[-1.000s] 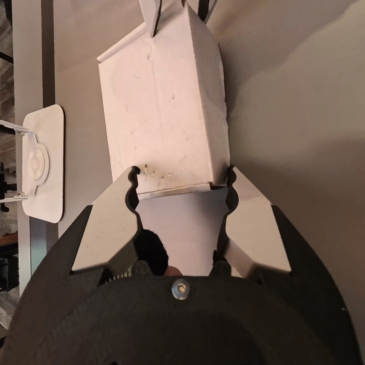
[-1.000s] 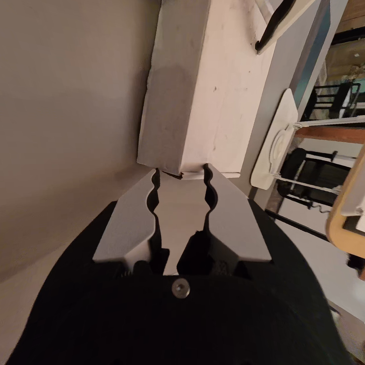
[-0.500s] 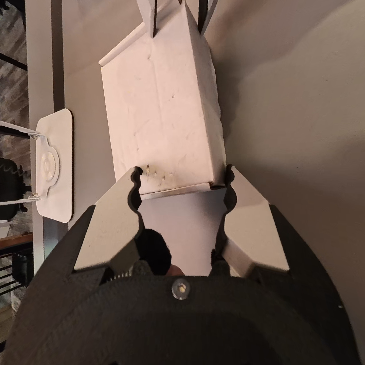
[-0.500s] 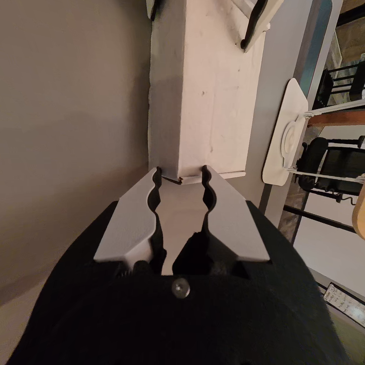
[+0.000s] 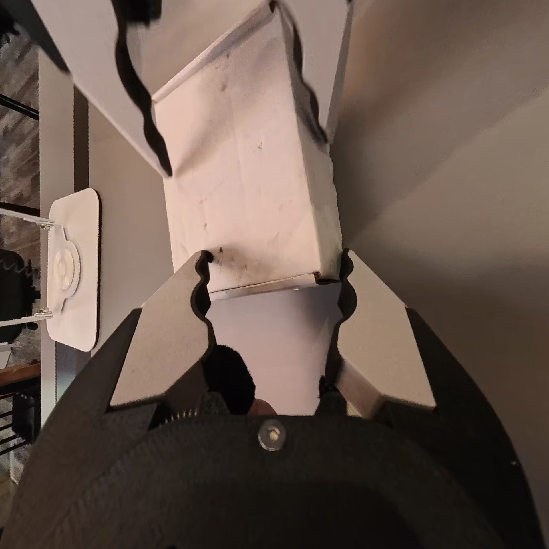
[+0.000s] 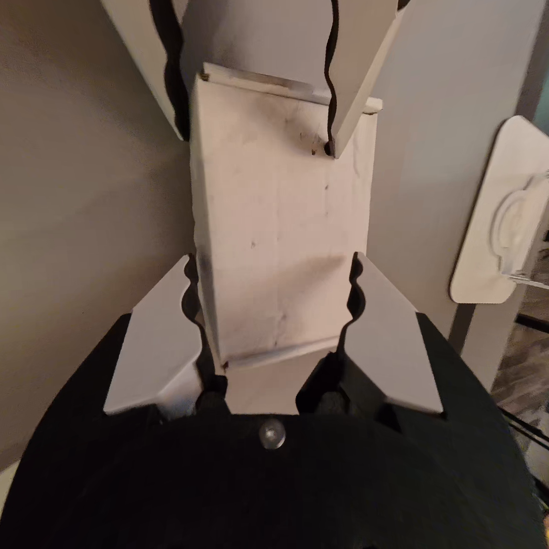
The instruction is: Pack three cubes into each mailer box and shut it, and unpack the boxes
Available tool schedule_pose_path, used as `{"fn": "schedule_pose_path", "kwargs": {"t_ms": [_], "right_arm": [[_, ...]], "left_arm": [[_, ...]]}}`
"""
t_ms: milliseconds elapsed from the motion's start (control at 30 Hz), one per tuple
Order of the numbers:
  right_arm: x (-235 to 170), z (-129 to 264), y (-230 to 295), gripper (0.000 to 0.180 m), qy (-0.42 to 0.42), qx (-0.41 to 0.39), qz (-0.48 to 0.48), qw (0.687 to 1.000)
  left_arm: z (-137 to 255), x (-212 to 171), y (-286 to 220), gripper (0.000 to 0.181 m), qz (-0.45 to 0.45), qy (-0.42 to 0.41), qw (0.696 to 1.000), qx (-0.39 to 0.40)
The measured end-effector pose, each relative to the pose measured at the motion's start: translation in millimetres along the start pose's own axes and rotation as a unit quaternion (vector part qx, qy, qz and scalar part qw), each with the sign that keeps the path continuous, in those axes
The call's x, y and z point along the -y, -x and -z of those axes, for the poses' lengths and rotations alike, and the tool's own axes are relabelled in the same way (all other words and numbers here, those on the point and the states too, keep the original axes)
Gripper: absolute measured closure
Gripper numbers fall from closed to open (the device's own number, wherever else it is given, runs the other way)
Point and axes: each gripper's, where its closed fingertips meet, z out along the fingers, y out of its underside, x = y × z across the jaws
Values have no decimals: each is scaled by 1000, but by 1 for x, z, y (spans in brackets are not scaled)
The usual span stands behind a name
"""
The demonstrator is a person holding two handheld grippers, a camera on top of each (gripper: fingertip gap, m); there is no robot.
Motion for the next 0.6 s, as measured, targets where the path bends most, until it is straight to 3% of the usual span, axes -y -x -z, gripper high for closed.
{"fn": "schedule_pose_path", "kwargs": {"t_ms": [133, 200, 433, 600], "right_arm": [[5, -9, -5, 71, 14, 27, -3, 1000], [4, -11, -5, 58, 31, 46, -10, 998], [7, -22, 0, 53, 52, 83, 8, 995], [7, -17, -5, 55, 12, 81, -33, 996]], "left_arm": [[0, 2, -1, 94, 7, -12, 1000, 5], [0, 3, -3, 94, 5, -24, 1000, 1], [1, 5, -3, 93, 7, -29, 999, 12], [27, 16, 19, 80, 20, -85, 990, 108]]}}
